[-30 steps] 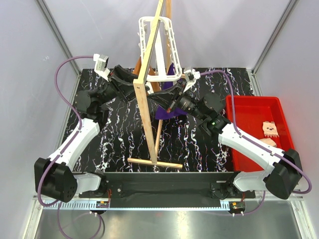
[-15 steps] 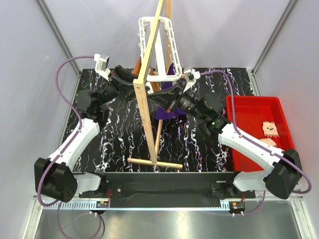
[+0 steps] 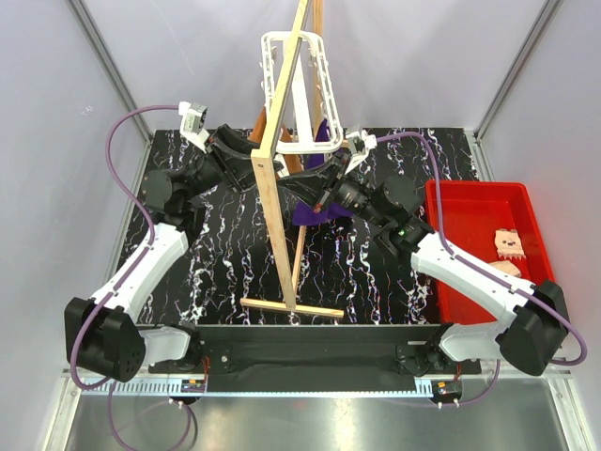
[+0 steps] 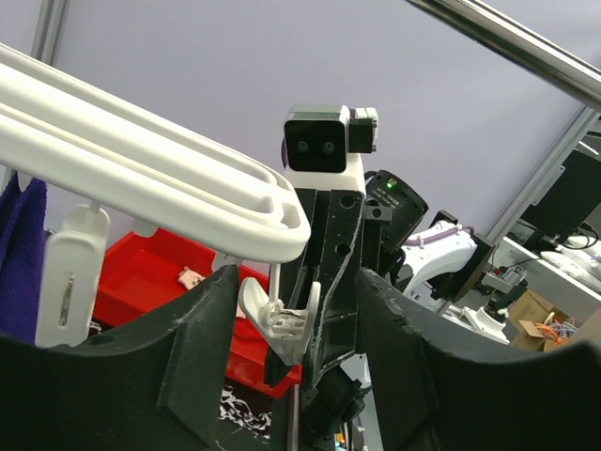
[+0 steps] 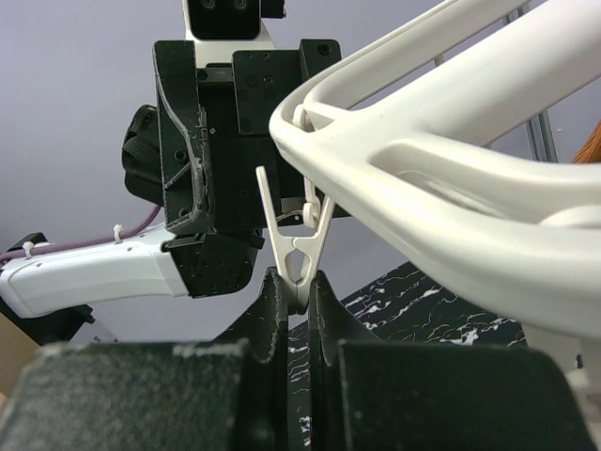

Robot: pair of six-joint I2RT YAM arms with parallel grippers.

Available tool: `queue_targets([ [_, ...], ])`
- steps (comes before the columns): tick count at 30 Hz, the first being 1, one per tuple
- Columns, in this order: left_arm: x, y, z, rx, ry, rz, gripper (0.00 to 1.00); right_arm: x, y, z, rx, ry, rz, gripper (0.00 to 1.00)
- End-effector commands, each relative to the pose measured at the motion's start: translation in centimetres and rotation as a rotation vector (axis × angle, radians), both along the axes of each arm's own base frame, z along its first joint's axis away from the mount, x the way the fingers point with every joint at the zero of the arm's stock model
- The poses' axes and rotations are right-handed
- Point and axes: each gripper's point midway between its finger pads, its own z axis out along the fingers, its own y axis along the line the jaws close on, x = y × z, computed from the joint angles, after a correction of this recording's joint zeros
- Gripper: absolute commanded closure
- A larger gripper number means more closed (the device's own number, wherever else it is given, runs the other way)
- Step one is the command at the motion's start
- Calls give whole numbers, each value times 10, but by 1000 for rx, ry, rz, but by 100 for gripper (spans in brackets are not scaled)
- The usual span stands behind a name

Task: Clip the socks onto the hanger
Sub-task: Open the clamp at the hanger.

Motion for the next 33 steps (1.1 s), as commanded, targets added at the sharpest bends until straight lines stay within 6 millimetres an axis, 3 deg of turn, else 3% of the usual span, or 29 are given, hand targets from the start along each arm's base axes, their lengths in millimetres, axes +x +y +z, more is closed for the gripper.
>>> queue_targets([
  [1, -16, 0, 17, -20, -81, -11, 45, -1, 0, 23, 41, -48, -6, 100],
  [11, -16, -3, 17, -4, -80, -4, 70, 0, 0, 24, 40, -45, -10, 100],
  [14, -16, -3, 20, -5, -75, -4, 99, 1, 0, 22, 31, -41, -15, 100],
  [15, -16, -3, 21, -6, -70, -2, 100, 2, 0, 22, 30, -40, -17, 100],
  [17, -19, -2, 23, -5, -72, 2, 100, 4, 0, 18, 19, -29, -30, 89],
  [19, -17, -2, 22, 9, -68, 23, 100, 6, -2, 14, 0, -13, -48, 71],
  [20, -19, -1, 23, 9, -75, 31, 100, 7, -3, 13, -7, -12, -55, 55],
  [22, -17, 0, 22, 14, -70, 48, 100, 8, -5, 10, -36, -2, -71, 43],
  [23, -18, 0, 22, 14, -69, 51, 100, 9, -7, 8, -46, 6, -82, 32],
  [26, -16, 1, 24, 9, -63, 61, 100, 11, -14, 5, -70, 15, -119, 21],
  [29, -14, 2, 24, 14, -58, 82, 100, 7, -22, 3, -99, 13, -140, 20],
  [33, -9, 2, 22, 30, -35, 103, 100, -12, -32, -5, -156, -3, -105, 23],
])
